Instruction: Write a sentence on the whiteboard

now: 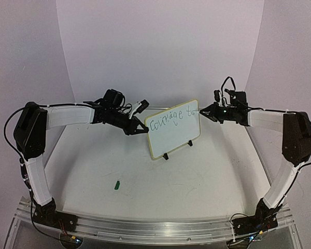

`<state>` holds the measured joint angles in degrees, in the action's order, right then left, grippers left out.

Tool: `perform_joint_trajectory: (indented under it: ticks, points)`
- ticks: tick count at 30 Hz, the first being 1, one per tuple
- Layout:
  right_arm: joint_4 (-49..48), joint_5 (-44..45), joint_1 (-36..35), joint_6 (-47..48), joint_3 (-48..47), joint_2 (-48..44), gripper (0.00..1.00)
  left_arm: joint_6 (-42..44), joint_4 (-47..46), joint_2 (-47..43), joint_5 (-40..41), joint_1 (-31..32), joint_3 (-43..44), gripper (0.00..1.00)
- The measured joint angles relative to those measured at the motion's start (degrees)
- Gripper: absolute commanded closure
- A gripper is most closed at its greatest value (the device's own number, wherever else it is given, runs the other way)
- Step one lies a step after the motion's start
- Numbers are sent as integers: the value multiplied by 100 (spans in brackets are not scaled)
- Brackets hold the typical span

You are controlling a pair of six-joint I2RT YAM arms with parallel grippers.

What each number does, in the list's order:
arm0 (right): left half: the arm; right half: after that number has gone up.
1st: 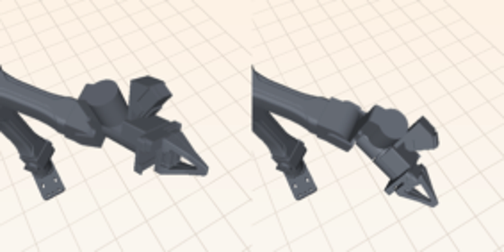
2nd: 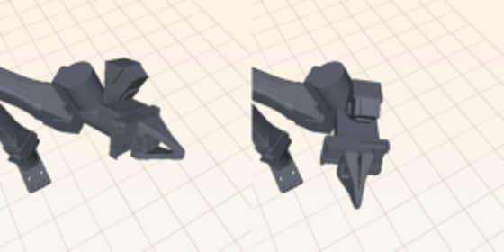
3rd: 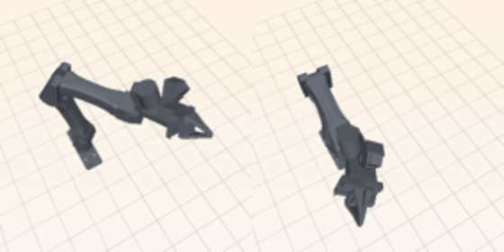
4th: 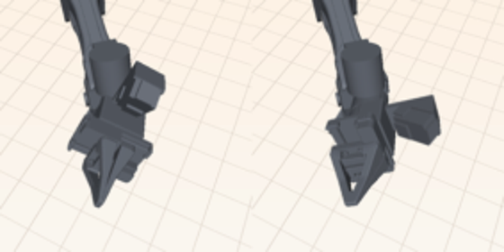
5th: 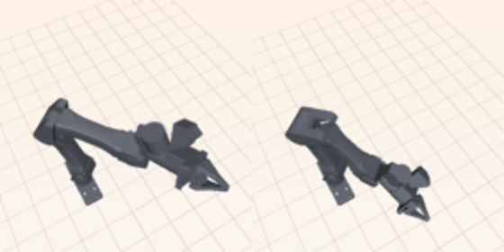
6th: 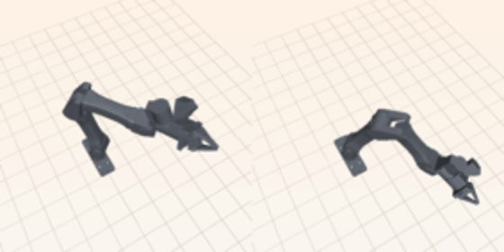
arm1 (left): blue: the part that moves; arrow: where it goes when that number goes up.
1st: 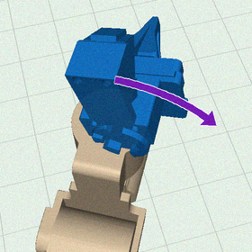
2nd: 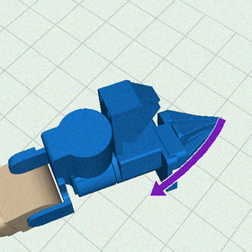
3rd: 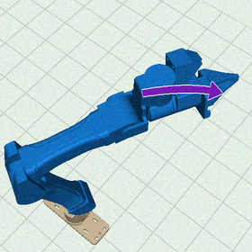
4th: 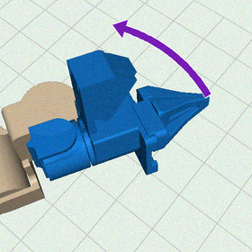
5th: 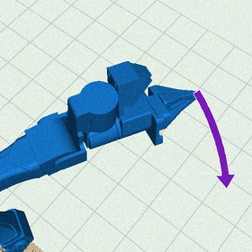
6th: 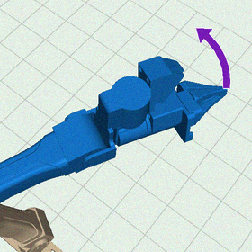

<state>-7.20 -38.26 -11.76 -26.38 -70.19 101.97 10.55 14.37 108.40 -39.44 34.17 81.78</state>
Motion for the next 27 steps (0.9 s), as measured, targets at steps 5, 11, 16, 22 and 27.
perform_joint_trajectory:
  ticks: [5,11,16,22,27]
  points:
    - [0,-6,-16,0,0,0,100,1,0,0,-2,0,0,100]
    - [0,-15,-19,1,0,0,100,0,0,0,-2,0,0,100]
    - [0,-26,-23,0,0,-21,100,2,0,0,-2,0,0,100]
    - [-13,-194,-41,8,64,-186,100,0,0,0,-2,0,0,100]
    - [14,-475,-45,68,315,-586,100,0,-9,12,-27,0,0,100]
